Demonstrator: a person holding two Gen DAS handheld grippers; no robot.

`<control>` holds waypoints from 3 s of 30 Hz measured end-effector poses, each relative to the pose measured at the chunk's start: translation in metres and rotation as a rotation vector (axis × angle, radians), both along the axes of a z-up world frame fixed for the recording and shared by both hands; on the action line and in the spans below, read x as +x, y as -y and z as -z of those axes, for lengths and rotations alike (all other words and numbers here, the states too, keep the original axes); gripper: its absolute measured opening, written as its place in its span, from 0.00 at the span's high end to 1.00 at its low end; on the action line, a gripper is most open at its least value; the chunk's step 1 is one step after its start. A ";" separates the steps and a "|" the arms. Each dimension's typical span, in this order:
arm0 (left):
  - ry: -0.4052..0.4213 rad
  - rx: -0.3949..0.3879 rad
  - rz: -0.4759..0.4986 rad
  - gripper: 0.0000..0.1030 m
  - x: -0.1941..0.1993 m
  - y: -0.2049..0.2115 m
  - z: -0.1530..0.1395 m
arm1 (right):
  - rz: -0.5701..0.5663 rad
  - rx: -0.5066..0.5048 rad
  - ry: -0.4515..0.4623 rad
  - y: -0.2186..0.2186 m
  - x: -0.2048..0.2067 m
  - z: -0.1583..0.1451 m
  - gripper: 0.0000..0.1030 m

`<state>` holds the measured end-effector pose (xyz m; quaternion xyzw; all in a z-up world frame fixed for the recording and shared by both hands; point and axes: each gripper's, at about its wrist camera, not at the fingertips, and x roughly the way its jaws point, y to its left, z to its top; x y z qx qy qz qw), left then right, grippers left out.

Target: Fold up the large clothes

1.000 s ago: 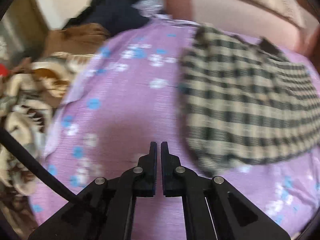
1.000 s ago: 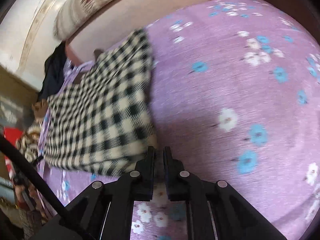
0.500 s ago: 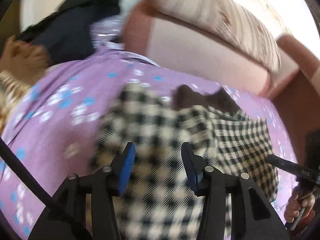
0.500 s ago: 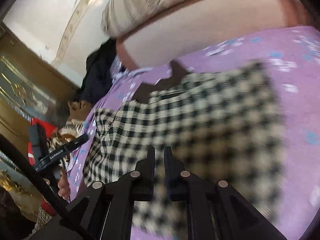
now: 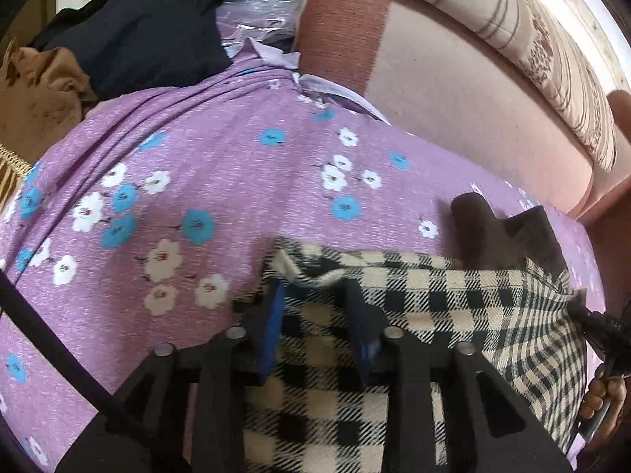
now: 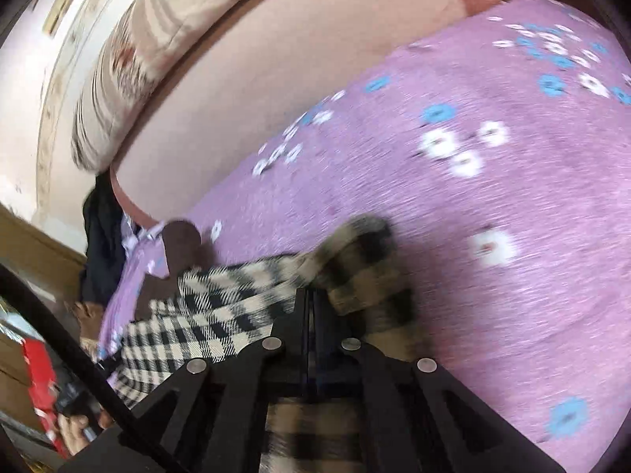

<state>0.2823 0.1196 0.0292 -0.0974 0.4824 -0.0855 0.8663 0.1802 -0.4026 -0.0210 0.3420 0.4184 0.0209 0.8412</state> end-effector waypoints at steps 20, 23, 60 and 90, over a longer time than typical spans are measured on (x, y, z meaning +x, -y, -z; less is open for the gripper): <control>-0.048 -0.360 -0.113 0.31 -0.213 -0.042 -0.029 | -0.055 0.268 -0.015 -0.026 -0.212 -0.020 0.51; -0.079 -0.477 -0.131 0.20 -0.234 -0.037 -0.004 | -0.082 0.322 -0.028 -0.048 -0.234 -0.005 0.47; -0.098 -0.555 -0.178 0.18 -0.161 -0.029 0.022 | 0.215 0.207 0.003 -0.002 -0.212 0.009 0.36; -0.156 -0.304 -0.063 0.77 -0.248 0.000 -0.019 | -0.087 0.127 -0.054 -0.040 -0.231 -0.004 0.56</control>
